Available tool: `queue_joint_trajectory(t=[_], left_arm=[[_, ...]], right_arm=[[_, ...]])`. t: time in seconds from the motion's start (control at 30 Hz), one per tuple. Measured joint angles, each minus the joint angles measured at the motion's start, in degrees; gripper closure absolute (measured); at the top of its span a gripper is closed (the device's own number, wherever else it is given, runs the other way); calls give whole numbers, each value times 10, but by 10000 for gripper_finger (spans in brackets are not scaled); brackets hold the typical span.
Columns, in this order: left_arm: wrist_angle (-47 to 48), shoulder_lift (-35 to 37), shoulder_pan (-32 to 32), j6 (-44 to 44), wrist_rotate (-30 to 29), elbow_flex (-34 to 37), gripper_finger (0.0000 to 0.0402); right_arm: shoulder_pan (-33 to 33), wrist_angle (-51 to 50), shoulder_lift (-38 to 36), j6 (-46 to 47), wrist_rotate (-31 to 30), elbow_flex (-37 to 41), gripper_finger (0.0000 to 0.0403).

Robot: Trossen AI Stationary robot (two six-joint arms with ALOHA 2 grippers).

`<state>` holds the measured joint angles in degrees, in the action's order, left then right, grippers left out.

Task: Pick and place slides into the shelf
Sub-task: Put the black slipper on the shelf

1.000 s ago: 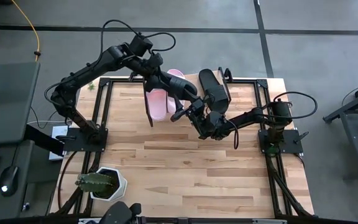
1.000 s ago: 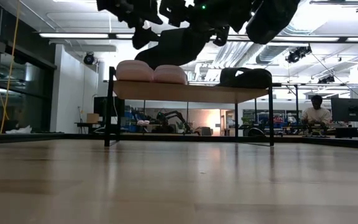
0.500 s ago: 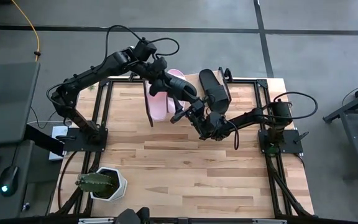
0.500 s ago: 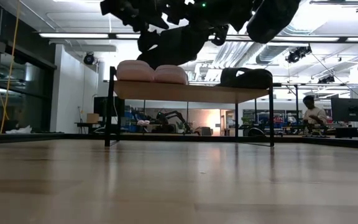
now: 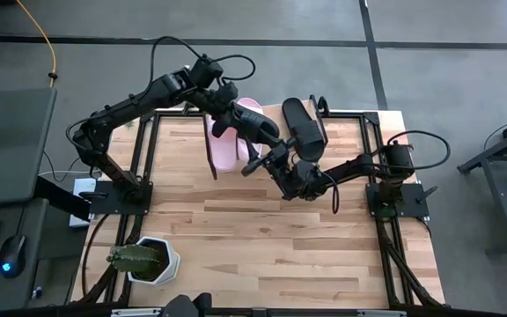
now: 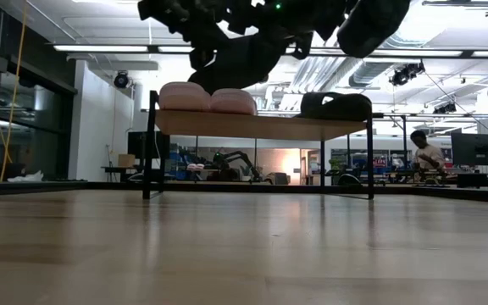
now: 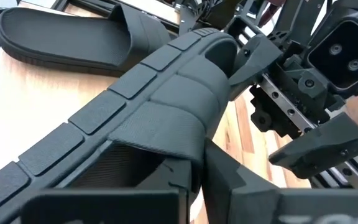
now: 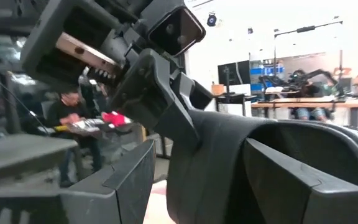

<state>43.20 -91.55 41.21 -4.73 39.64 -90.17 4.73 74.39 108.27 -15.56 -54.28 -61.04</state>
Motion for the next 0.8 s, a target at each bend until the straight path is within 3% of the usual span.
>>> queue_joint_trajectory(t=[0.2,0.5,0.8], left_arm=[[3,0,0,-11,2,0,382],[10,0,0,-15,1,-2,396],[128,-2,0,-62,-1,-83,398]], right_arm=[[20,0,0,-61,-54,0,171],[47,-3,-20,-133,-72,0,171],[94,-55,-85,-233,-87,0,171]])
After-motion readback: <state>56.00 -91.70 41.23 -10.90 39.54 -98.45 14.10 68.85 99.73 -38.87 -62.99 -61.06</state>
